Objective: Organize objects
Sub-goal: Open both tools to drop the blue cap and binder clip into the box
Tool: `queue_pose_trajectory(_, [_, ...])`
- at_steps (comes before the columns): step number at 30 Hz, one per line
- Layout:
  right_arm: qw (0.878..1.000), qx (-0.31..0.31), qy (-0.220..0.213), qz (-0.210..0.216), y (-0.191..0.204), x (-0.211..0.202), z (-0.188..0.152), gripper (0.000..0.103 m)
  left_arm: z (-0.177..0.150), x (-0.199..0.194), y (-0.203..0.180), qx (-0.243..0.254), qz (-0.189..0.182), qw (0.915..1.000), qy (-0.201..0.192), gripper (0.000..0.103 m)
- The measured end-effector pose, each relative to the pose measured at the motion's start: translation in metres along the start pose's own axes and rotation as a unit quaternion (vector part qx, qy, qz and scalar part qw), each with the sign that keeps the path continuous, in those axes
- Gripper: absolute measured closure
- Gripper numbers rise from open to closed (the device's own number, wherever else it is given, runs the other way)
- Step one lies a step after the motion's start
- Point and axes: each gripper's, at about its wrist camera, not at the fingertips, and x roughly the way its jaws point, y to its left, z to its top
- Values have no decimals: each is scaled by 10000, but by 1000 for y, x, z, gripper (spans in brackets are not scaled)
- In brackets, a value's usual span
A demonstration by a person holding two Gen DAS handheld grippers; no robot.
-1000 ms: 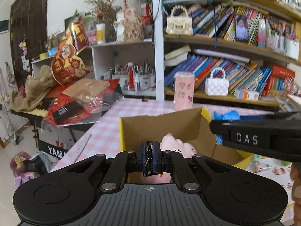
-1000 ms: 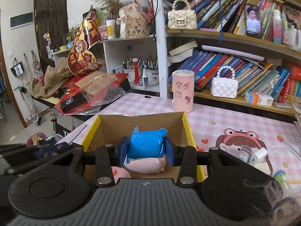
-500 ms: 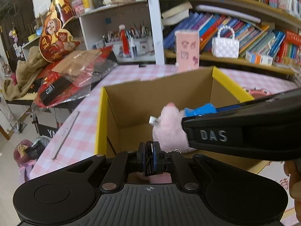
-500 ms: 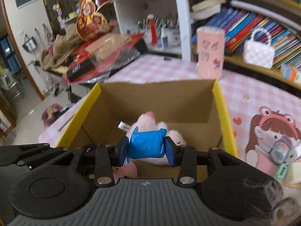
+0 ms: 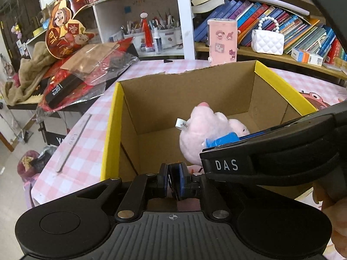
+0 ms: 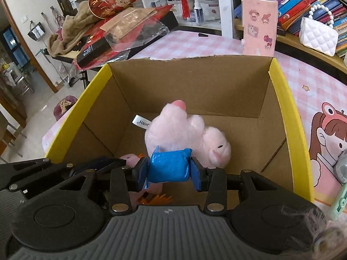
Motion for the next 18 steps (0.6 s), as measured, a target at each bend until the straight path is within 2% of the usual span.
queue_pose_trajectory(3, [10000,18,-14,-33,1,0,0,62,0,-1,1,-10,-41,10000,-11,88])
queue_pose_trajectory(5, [9999,63,-71,-45,1,-3,-1,51,0,-2,0,-9,-70,10000,-31,84])
queue_pose_trajectory(8, [9996,170,-239,-46,-1,-11,-1,51,-1,-8,-2,15,-102,9999,-90,77])
queue_pose_trajectory(10, [9990,202,-403,-58,-1,-20,-1,50,-1,-13,-2,10,-135,9998,-164,66])
queue_pose_trajectory(12, [9980,232,-582,-75,-1,-30,-1,50,-1,-19,-2,-3,-104,9996,-276,47])
queue_pose_trajectory(16, [9948,281,-953,-225,0,-52,-4,41,-2,-33,1,-59,-64,9987,-507,40])
queue_pose_trajectory(18, [9926,292,-1121,-358,1,-63,-7,41,-2,-40,4,-89,-36,9982,-590,36])
